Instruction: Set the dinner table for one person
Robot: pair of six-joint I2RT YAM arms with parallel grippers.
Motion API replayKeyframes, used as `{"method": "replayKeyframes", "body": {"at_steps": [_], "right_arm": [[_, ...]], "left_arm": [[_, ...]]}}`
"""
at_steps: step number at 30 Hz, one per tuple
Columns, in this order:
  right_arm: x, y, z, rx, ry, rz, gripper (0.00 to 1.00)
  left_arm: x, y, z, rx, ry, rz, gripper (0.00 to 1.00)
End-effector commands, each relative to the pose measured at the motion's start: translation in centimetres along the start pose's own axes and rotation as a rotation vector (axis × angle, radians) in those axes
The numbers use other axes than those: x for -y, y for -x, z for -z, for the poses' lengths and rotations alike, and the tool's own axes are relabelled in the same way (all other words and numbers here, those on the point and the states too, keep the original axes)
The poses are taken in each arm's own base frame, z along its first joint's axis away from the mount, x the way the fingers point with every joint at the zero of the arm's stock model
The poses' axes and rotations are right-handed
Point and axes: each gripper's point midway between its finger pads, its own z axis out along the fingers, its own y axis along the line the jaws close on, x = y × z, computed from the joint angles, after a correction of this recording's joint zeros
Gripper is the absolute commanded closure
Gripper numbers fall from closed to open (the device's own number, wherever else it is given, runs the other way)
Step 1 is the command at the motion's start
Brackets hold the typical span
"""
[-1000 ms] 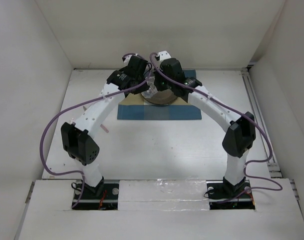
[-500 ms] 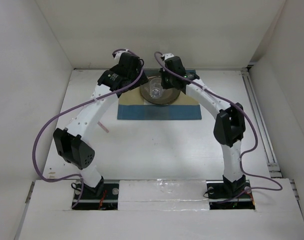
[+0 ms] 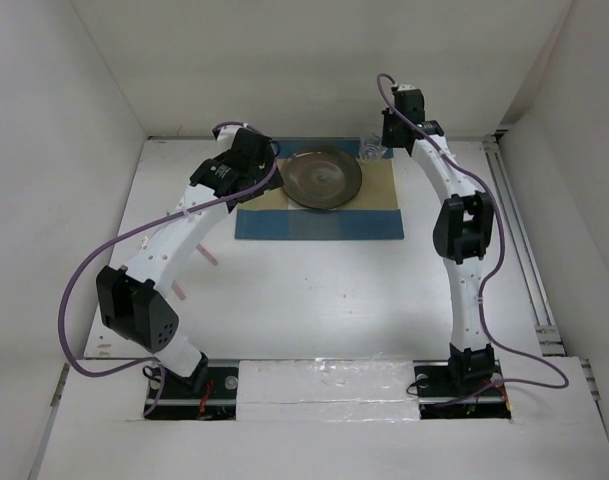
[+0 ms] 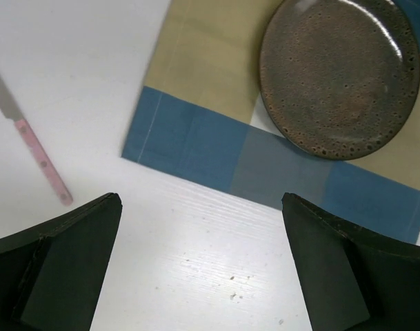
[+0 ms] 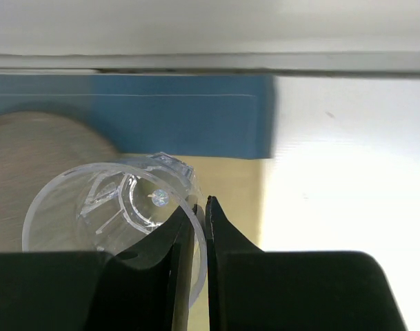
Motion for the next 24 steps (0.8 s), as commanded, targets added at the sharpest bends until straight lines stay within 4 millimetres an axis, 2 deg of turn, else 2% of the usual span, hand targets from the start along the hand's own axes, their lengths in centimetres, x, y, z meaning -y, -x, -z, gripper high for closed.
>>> {"method": "replayKeyframes", "body": {"at_steps": [1,4,7,9,13,14,19,21,24], "right_arm": [[0.4,3.4,-0.2,0.103,0.047,-0.006,1.00],[2.1,3.3,-1.2,0.114,0.016,-0.010,1.00],[2.9,4.0,-2.0,0.137,0.000,0.004,1.00],[4.4,3.8,-3.0,0.135,-0.009,-0.008,1.00],[4.4,3.6,-3.9,0.139,0.022,-0.011,0.99],[4.3,3.0,-4.4,0.127,0.033,-0.010,0.99],[4.2,3.1,-5.1,0.150,0.036,-0.010,0.97],[4.2,3.5,-5.3,0.165,0.037,-0.010,0.96],[4.1,2.7,-6.0,0.152,0.045,-0.009,0.88]], "left_arm": [[-0.8,1.2,1.6,0.062,-0.011,-0.010,0.00],[-0.7,1.1,1.7,0.063,-0.023,-0.015,0.00],[-0.8,0.9,1.4,0.062,-0.022,-0.016,0.00],[-0.4,0.3,1.0,0.041,-0.035,-0.021,0.00],[-0.2,-0.4,0.5,0.026,-0.052,-0.022,0.00],[0.0,-0.8,0.1,0.014,-0.058,-0.025,0.00],[0.3,-1.5,-0.6,-0.014,-0.061,-0.034,0.00],[0.6,-1.8,-0.4,-0.016,-0.067,-0.040,0.00],[0.5,-2.0,-0.6,-0.017,-0.066,-0.041,0.00]]}}
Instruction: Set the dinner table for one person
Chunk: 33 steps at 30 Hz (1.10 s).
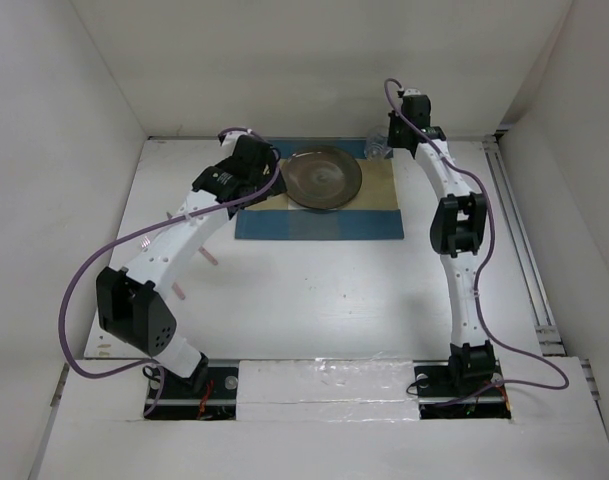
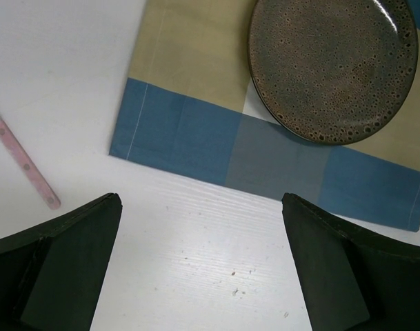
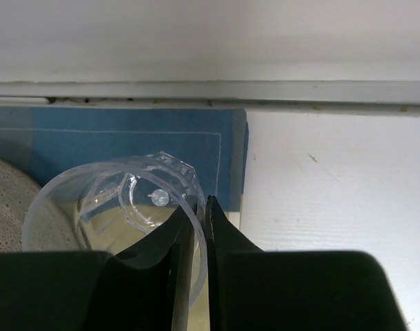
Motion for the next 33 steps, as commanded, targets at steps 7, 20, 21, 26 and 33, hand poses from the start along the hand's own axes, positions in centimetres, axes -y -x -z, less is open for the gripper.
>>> {"method": "replayKeyframes", "body": {"at_steps": [7,20,21,26,33], "right_arm": [[-0.8,4.6,-0.4,0.162,0.052,0.006,0.33],[-0.2,19.2,15.4,0.494,-0.068,-0.007,0.00],[0.0,20.0,17.0,0.512,-0.079,-0.012,0.00],[-1.9,19.6,26.1,0.525,-0.073,-0.008,0.00],[-8.8,8.1,33.1,0.423,0.245,0.050,0.00]], "left_arm": [[0.8,-0.5,0.0,0.000,-0.032,-0.015,0.00],[-2.0,-0.5,-1.0,0.034,0.076,0.099,0.00],[-2.8,-0.5,-1.0,0.035,0.111,0.139,0.00],[-6.1,1.5,0.1,0.113,0.248,0.283,0.00],[-13.8,0.0,-4.7,-0.049,0.385,0.437,0.00]]}}
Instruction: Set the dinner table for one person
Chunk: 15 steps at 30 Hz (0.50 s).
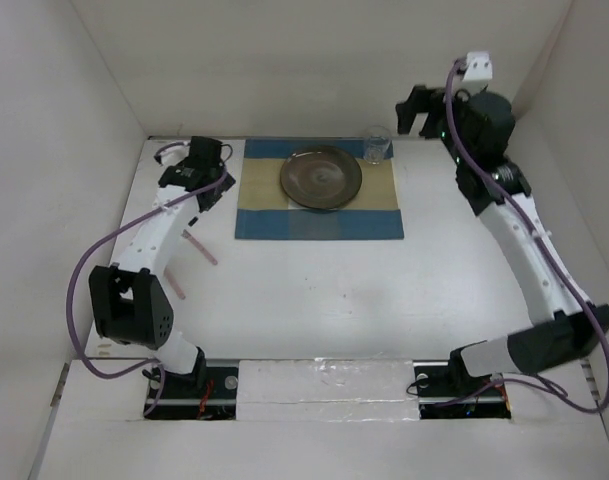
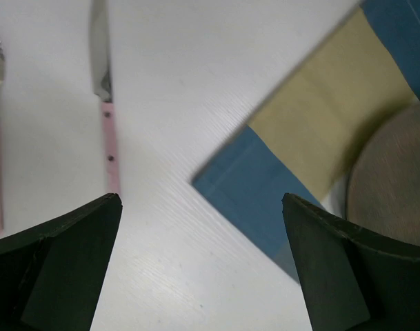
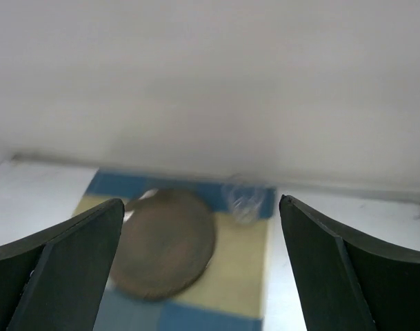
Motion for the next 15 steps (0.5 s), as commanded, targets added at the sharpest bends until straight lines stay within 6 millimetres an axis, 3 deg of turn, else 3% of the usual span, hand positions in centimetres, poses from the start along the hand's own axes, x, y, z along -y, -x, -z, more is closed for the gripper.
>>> {"method": "replayKeyframes", "body": {"at_steps": [1,3,5,6,7,11,15], "right_arm": [[-4.2,-8.9,2.4,-0.160,0.162,-0.032,0.00],[-6.4,-11.1,5.4,-0.178,0.224,-0.036,0.00],[-7.3,-12.7,6.9,-0.196,0.247,-0.042,0.00],[-7.9,-13.4,7.5,-0.206,0.270,-0.041,0.00],[-8.1,-15.3,8.2,-0.242,0.277,-0.035,0.00],[-9.5,-18.2,9.5,-0.304,0.333,-0.027,0.00],[-10.6,-19.5,10.2,-0.338,0.370,-0.042,0.00]], "left_arm": [[-3.8,-0.6,-3.7,-0.101,0.100,0.054,0.00],[-5.4,-1.6,-6.7,-0.168,0.153,0.045,0.00],[-5.0,-2.4,-8.2,-0.206,0.142,0.023,0.00],[-5.8,-3.4,-9.7,-0.237,0.183,0.014,0.00],[-5.5,-3.4,-10.1,-0.240,0.185,0.013,0.00],[-6.1,-4.1,-11.7,-0.259,0.260,0.019,0.04],[-7.2,-5.5,-12.1,-0.286,0.319,0.045,0.11]]}}
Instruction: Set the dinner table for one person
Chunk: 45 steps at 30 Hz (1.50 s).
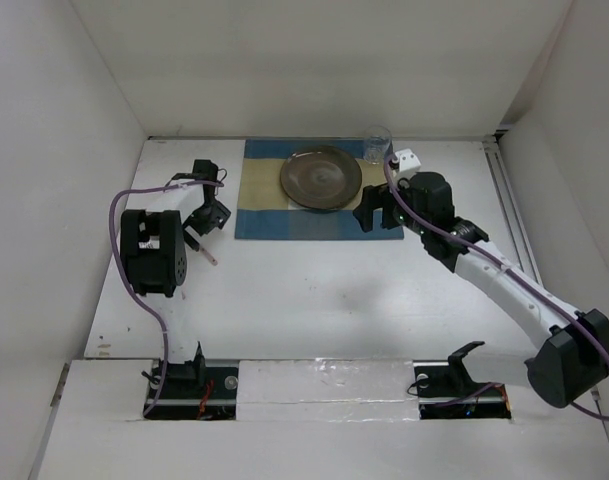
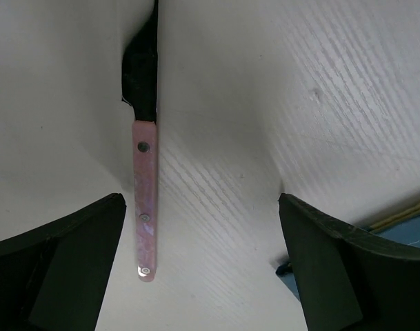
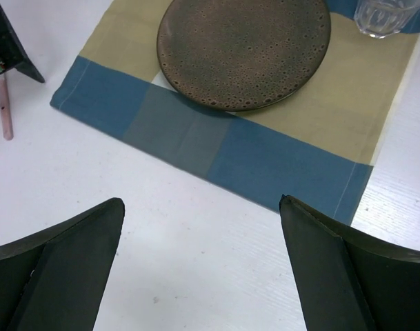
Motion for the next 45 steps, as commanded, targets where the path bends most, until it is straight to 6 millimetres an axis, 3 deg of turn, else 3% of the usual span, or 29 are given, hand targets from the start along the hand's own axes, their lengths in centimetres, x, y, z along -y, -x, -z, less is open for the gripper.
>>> {"method": "replayKeyframes", "body": {"at_steps": [1,3,9,16,20,25,29,31,35,36,39,43,45], "right_arm": [[-2.5,2.7,1.0,0.102,0.080,-0.003,0.00],[-2.9,2.5,0.6,0.097,0.090,0.000,0.00],[-3.6,2.2,0.2,0.084,0.105,0.006,0.00],[-3.8,2.9,0.9,0.109,0.100,0.009,0.00],[-3.8,3.2,1.2,0.119,0.102,0.009,0.00],[-4.1,3.5,1.4,0.118,0.101,0.020,0.00],[-3.9,3.6,1.7,0.120,0.092,0.020,0.00],[-4.0,4.1,2.1,0.129,0.093,0.020,0.00],[-3.9,4.4,2.8,0.131,0.083,0.019,0.00],[-3.6,4.4,2.8,0.134,0.069,0.018,0.00],[-3.2,5.1,4.0,0.155,0.055,0.015,0.00],[-1.3,5.7,5.8,0.161,0.000,-0.001,0.00],[0.3,7.0,7.6,0.195,-0.052,-0.016,0.00]], "left_arm": [[0.1,1.2,1.7,0.028,-0.008,0.054,0.11],[-0.2,0.7,1.4,0.020,0.003,0.061,0.11],[-0.8,-1.0,-0.9,-0.028,0.020,0.056,0.28],[-1.6,-2.0,-2.0,-0.038,0.033,0.051,0.44],[-1.6,-2.8,-2.6,-0.058,0.030,0.049,0.61],[-1.6,-3.4,-3.5,-0.075,0.034,0.045,1.00],[-0.9,-2.7,-3.0,-0.064,0.019,0.051,1.00],[-0.9,-1.3,-2.3,-0.016,0.035,0.065,1.00],[1.1,1.3,2.7,0.131,0.016,0.055,1.00],[2.6,1.7,5.0,0.173,-0.023,0.038,1.00],[5.8,2.6,9.2,0.269,-0.115,-0.011,1.00],[12.7,-1.5,13.5,0.246,-0.320,-0.235,1.00],[15.7,-5.3,15.7,0.219,-0.411,-0.366,1.00]]}}
